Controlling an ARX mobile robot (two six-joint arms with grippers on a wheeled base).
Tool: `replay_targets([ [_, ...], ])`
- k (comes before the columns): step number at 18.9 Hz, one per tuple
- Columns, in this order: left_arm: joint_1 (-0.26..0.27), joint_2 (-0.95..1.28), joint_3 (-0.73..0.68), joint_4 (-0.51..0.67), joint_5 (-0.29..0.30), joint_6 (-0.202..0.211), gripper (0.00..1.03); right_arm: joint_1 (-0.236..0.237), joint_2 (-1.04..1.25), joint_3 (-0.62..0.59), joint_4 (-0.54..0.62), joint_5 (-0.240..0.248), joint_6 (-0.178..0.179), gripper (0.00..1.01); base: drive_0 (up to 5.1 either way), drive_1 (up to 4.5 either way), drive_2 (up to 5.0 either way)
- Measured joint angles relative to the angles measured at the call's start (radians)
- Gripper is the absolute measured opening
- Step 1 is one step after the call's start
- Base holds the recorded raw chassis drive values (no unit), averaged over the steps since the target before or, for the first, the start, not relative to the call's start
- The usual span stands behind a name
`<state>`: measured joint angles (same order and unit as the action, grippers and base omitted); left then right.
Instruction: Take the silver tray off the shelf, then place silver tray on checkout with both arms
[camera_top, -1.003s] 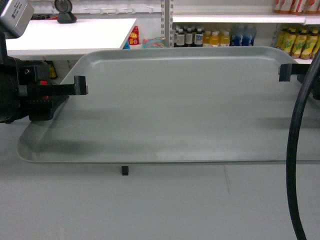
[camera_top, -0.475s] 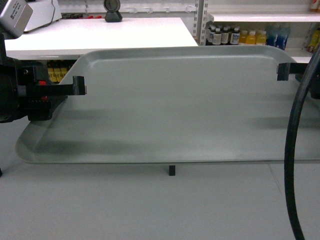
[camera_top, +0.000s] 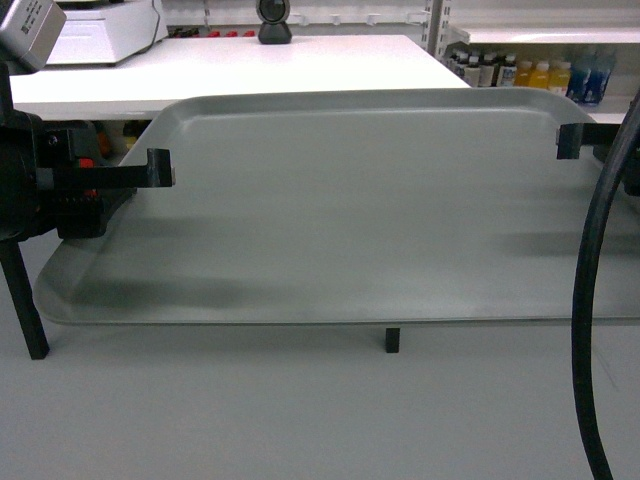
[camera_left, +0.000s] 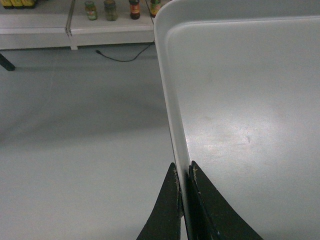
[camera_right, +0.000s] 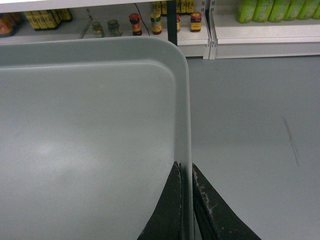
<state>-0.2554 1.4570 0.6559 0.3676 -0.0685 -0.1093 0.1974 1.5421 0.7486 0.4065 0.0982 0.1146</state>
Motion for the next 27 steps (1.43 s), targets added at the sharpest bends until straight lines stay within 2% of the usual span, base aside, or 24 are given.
replay_targets([
  [8,0.001,0.000,0.000,-0.003,0.002,0.000,0.03,0.000,0.000,0.000,-0.004,0.000,0.000,0.03,-5.0,2.50,2.5],
  [11,0.011,0.000,0.000,-0.009,-0.005,0.004,0.03,0.013,0.000,0.000,0.000,0.002,0.000,0.03,0.0,0.00,0.0],
  [23,0.002,0.000,0.000,-0.004,-0.001,0.004,0.03,0.005,0.001,0.000,-0.005,0.002,-0.003,0.03,-0.1,-0.09,-0.1],
  [27,0.002,0.000,0.000,-0.006,-0.001,0.004,0.03,0.005,0.000,0.000,-0.008,0.002,-0.003,0.03,0.0,4.28,-4.3],
])
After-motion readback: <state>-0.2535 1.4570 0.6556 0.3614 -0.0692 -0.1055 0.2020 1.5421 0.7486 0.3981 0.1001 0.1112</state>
